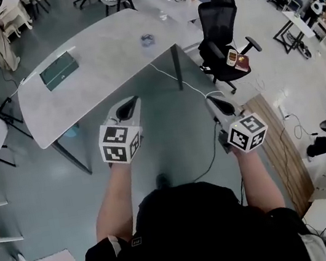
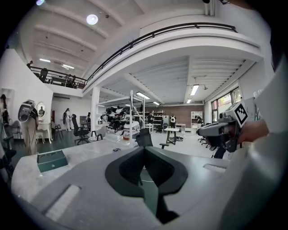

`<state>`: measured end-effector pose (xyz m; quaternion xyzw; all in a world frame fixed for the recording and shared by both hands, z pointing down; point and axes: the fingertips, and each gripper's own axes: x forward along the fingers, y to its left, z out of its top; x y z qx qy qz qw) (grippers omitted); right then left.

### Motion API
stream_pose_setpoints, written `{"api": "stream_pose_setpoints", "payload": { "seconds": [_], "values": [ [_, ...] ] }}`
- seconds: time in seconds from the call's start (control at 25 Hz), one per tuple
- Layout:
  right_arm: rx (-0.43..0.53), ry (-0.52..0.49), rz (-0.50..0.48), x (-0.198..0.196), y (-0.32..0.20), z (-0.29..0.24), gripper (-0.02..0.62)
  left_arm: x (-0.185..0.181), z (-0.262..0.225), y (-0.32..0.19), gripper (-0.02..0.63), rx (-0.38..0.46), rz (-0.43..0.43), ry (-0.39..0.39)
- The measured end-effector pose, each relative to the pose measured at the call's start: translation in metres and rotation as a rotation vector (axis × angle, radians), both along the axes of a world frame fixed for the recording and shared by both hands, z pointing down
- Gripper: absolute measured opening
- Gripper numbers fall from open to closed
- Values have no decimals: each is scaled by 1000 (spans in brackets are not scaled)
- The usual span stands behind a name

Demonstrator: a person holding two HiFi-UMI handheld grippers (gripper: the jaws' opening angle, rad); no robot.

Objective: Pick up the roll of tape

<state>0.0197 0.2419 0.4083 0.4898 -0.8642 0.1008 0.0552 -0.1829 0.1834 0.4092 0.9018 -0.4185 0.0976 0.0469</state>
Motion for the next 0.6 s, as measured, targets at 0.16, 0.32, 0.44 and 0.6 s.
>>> {"api": "stream_pose_setpoints", "payload": {
  "seconds": [0.16,0.32,0.44,0.6],
  "values": [
    [-43,37,-43,-23,-32,10,3,-26,5,-38,11,-20,-45,36],
    [-58,41,-32,-20,-61,12,3,-36,14,-59,11,-38,-53,42],
    [-49,35,-46,-17,-82,14,3,-34,24,-75,11,-53,-66,47],
    [-63,8,-67,-10,-116,25,3,-24,34,-102,11,-77,-75,36]
  ]
}}
